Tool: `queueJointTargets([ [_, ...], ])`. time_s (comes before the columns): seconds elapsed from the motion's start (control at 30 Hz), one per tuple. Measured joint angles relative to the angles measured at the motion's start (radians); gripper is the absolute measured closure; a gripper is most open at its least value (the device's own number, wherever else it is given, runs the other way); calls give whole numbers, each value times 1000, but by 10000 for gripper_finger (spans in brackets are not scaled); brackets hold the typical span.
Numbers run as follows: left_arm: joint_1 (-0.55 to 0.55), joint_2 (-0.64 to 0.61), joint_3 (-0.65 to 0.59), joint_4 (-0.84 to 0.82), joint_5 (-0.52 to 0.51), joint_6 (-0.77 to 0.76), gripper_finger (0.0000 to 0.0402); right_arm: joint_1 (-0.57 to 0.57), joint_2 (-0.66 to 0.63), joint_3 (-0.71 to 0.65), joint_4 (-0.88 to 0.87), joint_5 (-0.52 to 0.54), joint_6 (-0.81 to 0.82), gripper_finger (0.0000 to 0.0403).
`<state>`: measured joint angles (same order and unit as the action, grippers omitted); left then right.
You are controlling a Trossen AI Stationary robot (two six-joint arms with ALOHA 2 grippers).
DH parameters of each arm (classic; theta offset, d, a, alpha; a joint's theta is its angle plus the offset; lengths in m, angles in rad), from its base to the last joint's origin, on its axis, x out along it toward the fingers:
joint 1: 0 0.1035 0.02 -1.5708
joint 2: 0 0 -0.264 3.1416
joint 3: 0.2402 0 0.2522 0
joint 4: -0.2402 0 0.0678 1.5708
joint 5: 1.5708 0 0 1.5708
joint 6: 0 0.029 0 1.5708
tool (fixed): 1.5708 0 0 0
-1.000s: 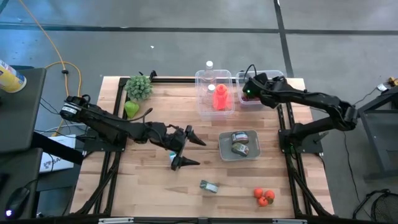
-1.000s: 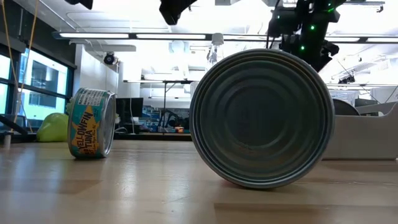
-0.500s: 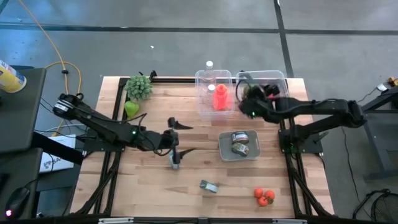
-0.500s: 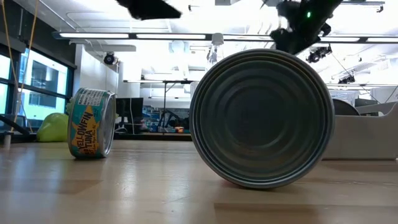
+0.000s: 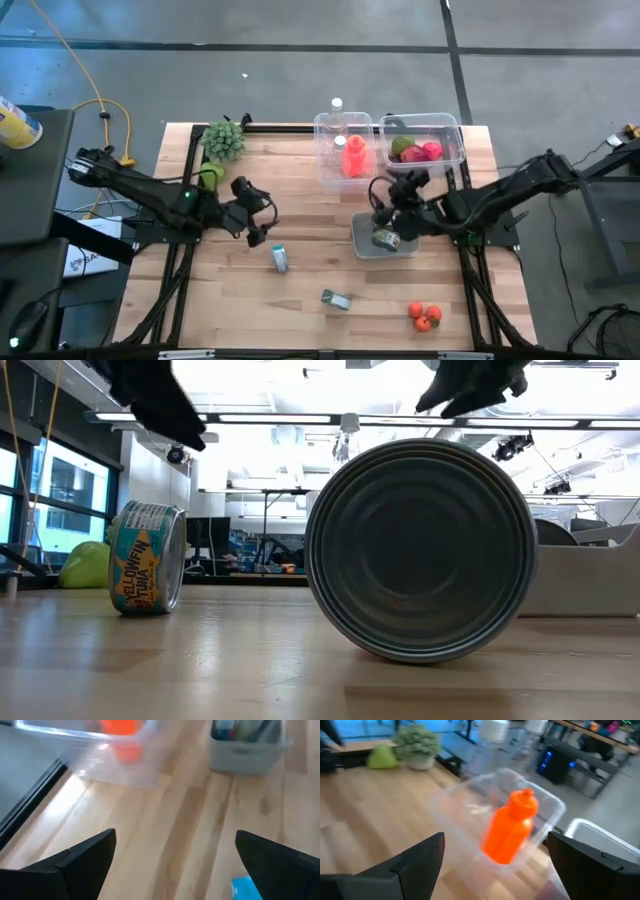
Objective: Pick & Place Food Item
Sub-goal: Put the blue tuna can into the gray bin
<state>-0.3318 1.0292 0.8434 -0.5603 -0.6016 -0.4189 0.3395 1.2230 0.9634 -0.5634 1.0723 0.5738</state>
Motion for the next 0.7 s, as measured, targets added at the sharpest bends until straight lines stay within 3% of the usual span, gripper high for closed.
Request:
queueJointTargets([
  [0.13, -60, 72, -2, 37, 68, 145, 4, 74, 35, 0, 36, 2, 1, 64],
  [0.37, -165, 198, -3, 111, 73, 440, 4, 150, 112, 0, 81, -1, -1, 64],
  [0.6, -181, 248, -3, 117, 77, 532, 4, 167, 166, 0, 135, -16, -2, 64],
  [0.7, -159, 260, -3, 131, 136, 567, 4, 167, 174, 0, 157, -41, -2, 64],
])
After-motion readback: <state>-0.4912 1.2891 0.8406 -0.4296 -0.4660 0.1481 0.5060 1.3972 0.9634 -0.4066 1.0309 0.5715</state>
